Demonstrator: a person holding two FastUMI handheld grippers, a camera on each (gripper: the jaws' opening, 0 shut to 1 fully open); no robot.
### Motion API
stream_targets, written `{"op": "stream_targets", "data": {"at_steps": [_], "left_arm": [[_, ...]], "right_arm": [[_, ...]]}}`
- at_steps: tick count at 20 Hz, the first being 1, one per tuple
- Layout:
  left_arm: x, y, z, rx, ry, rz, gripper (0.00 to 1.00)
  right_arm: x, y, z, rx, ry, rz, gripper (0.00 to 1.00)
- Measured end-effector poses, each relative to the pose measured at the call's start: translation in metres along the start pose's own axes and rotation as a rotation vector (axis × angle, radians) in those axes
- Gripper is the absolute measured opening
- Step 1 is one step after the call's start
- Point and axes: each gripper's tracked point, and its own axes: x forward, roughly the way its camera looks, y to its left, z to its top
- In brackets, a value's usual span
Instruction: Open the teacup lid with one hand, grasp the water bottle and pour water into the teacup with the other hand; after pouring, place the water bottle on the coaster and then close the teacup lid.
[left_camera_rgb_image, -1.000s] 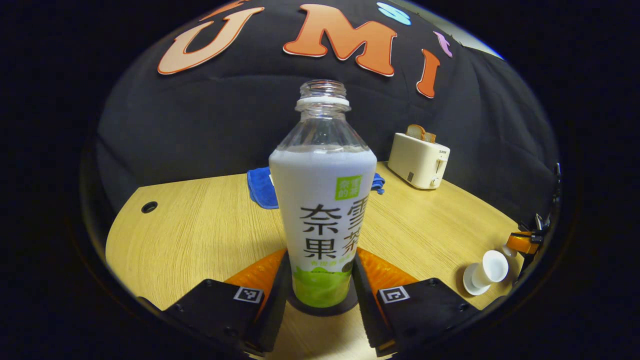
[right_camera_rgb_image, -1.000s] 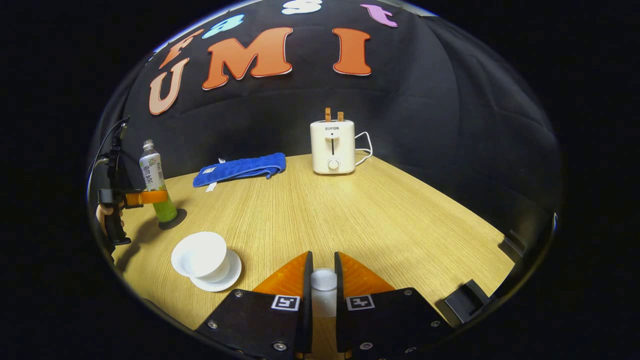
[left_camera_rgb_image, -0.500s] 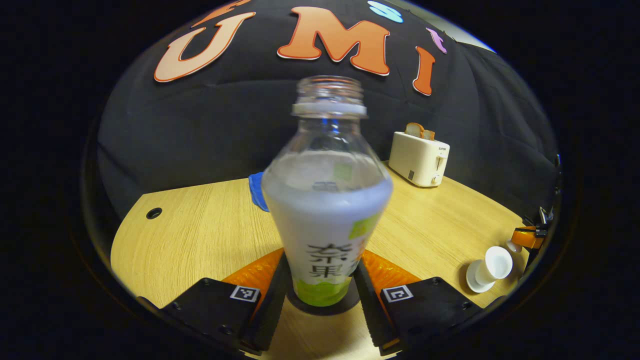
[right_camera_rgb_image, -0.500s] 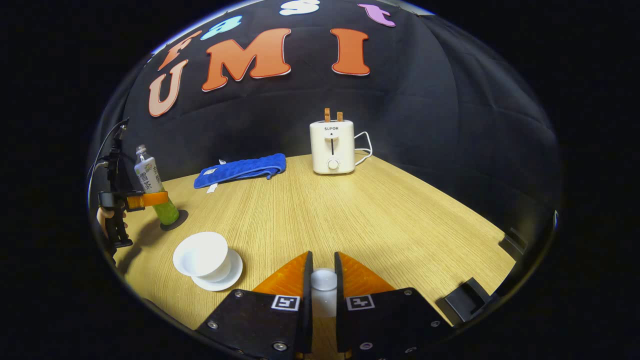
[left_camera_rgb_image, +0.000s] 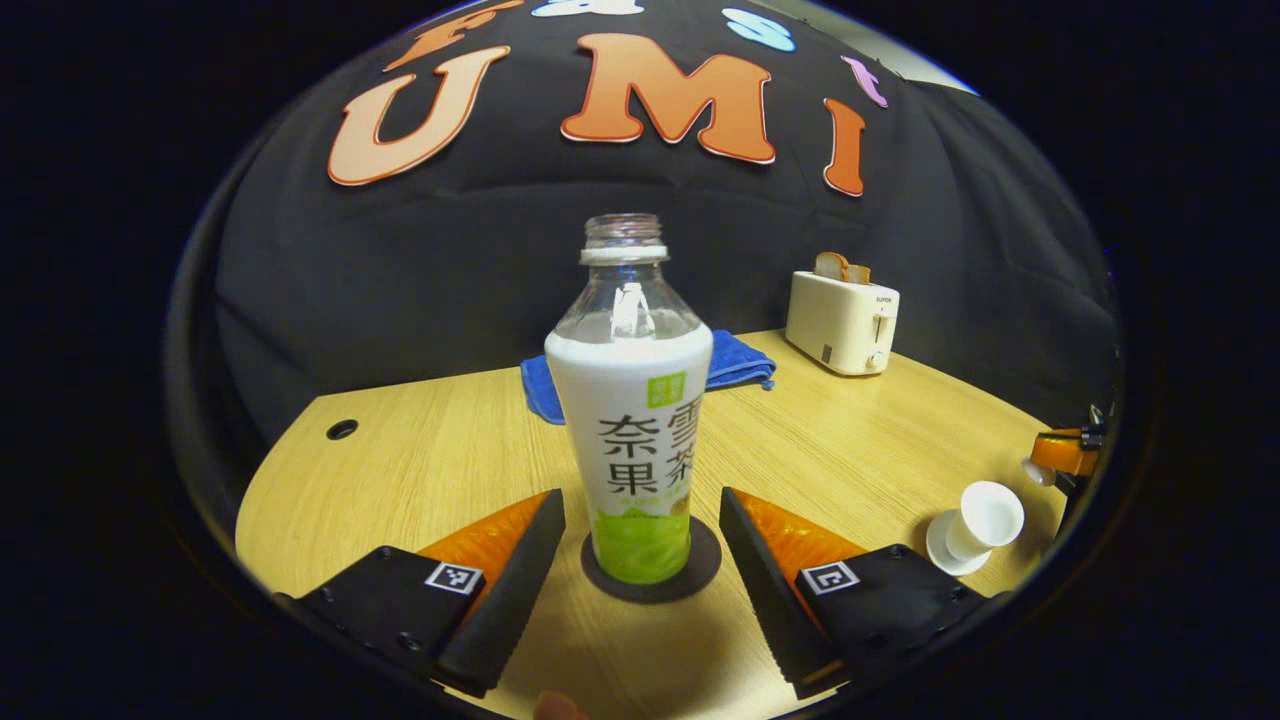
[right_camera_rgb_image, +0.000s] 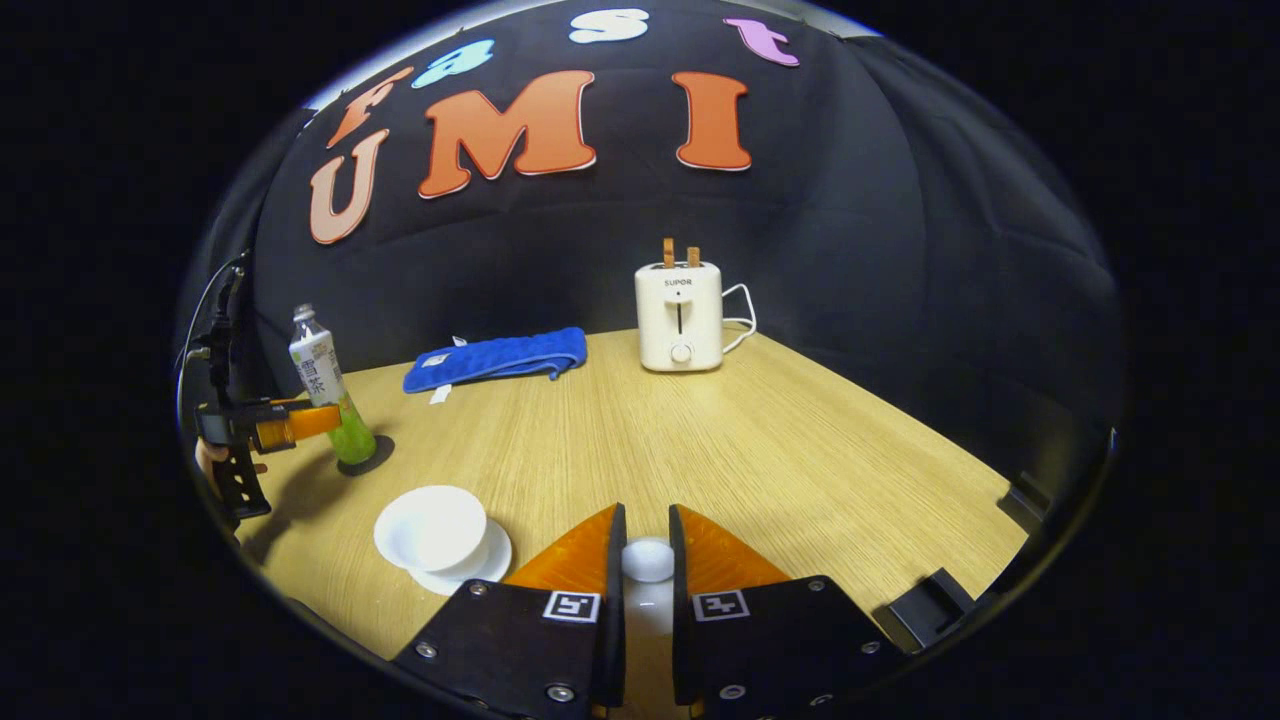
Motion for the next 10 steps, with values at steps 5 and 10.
{"op": "stream_targets", "data": {"at_steps": [5,10], "left_arm": [[-0.059,0.020,0.003,-0.010,-0.070,0.134,0.99],[-0.105,0.033,0.005,-0.055,-0.125,0.226,0.99]], "right_arm": [[0.006,0.051,0.020,-0.033,-0.042,0.110,0.19],[0.015,0.108,0.018,-0.067,-0.036,0.231,0.19]]}}
